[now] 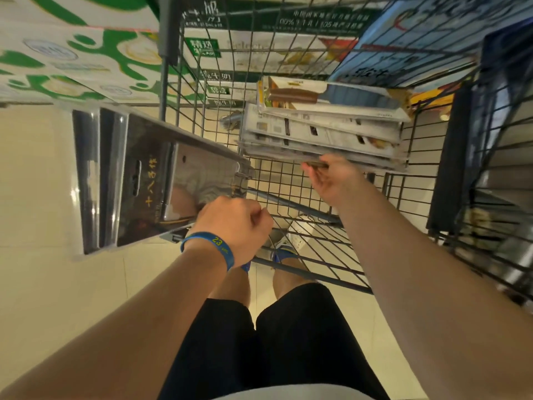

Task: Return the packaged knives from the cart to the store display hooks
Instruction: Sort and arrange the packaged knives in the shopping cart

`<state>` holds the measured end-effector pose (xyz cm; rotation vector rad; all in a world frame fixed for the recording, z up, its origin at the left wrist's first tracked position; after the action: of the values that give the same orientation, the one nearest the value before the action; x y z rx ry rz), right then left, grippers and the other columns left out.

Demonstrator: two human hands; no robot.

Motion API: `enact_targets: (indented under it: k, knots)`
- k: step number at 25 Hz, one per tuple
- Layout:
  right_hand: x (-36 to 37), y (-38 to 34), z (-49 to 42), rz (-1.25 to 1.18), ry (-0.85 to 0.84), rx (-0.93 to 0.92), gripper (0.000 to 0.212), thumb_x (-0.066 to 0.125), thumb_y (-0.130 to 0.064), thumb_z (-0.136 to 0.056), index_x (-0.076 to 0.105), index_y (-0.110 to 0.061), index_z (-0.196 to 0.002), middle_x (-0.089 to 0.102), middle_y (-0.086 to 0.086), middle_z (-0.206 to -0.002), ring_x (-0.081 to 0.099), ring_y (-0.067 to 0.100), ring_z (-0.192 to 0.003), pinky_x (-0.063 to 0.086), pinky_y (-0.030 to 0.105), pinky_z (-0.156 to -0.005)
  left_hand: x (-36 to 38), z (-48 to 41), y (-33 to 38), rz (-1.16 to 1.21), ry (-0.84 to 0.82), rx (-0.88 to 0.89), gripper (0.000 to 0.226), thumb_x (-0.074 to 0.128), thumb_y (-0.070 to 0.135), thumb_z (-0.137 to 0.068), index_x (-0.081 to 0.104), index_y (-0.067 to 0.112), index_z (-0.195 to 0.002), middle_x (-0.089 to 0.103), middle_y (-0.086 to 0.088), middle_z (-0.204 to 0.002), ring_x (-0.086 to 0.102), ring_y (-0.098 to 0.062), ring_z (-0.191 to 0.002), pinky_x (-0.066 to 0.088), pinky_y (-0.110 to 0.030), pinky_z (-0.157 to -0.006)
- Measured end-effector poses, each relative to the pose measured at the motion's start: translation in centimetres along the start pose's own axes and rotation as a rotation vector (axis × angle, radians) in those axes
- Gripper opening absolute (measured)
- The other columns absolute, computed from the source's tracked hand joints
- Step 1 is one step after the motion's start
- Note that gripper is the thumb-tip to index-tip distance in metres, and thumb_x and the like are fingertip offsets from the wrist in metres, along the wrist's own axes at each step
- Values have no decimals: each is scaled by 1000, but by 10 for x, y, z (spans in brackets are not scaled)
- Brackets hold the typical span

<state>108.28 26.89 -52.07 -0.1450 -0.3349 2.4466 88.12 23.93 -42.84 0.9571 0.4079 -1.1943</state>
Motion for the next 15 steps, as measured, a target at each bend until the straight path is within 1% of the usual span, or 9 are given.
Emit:
enact_targets:
  k: [3,5,7,8,10,12,13,14,15]
  knots:
    - [-4,-2,55,-59,-41,-6,16,57,-14,-102,61,-4,-113,79,17,-95,79,21,-83,57,20,-50,-2,2,2,-7,-3,13,44,36,48,-88,53,19,-59,52,6,-51,47,-10,-52,26,-25,-47]
    - [0,5,96,-77,-148,23,17,54,-16,-103,60,-3,-113,78,17,-100,78,16,-81,55,19,-47,-4,0,4,-27,9,14,46,34,50,-89,52,19,-60,50,6,-50,49,-17,-53,26,-28,-48]
    - [-1,14,139,-101,-280,49,22,55,-17,-102,62,-4,-118,79,13,-105,74,9,-67,53,16,-47,-8,3,7,-17,-26,-5,51,29,51,-97,57,21,-66,57,3,-58,58,-27,-64,31,-28,-52]
    - [-4,17,158,-142,-364,69,29,57,-19,-100,62,-5,-125,79,9,-99,70,7,-59,52,16,-47,-12,7,9,34,-59,-20,54,25,52,-101,63,24,-74,65,-1,-69,63,-30,-76,36,-30,-59]
    - [-8,24,195,-304,-610,163,38,55,-20,-100,59,-5,-135,77,9,-85,69,11,-56,57,22,-51,-28,17,19,365,-99,-152,60,21,58,-102,69,31,-76,73,-1,-88,65,-25,-88,42,-32,-77]
    - [-5,25,230,-426,-868,188,36,52,-19,-103,62,1,-132,77,15,-98,74,20,-67,61,30,-61,-48,32,41,771,-130,-295,66,18,69,-97,71,40,-71,72,15,-83,64,-11,-84,42,-36,-89]
    - [-5,22,242,-441,-938,159,32,59,-22,-102,68,-1,-125,78,13,-101,73,18,-64,59,28,-59,-55,38,57,913,-195,-312,71,14,73,-94,75,39,-81,73,16,-86,64,-8,-89,43,-39,-95]
    - [-5,21,251,-436,-939,137,30,62,-28,-101,72,-5,-117,79,8,-97,68,13,-54,54,23,-53,-61,42,75,1025,-290,-307,81,10,77,-91,76,31,-97,74,11,-96,65,-10,-98,42,-42,-100]
    - [-4,18,260,-445,-948,138,35,55,-36,-104,72,-7,-111,79,4,-91,62,10,-46,48,21,-49,-69,47,93,1110,-375,-292,91,8,81,-88,74,22,-111,74,4,-106,65,-15,-105,43,-43,-101]
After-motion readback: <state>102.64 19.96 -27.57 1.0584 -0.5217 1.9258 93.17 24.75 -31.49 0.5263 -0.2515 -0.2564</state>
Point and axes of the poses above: each hand's wrist, its own z-axis away from the middle knuckle, its own x-axis out of the palm, y = z × x, the point moved 6 cm from there along -z, towards the middle knuckle
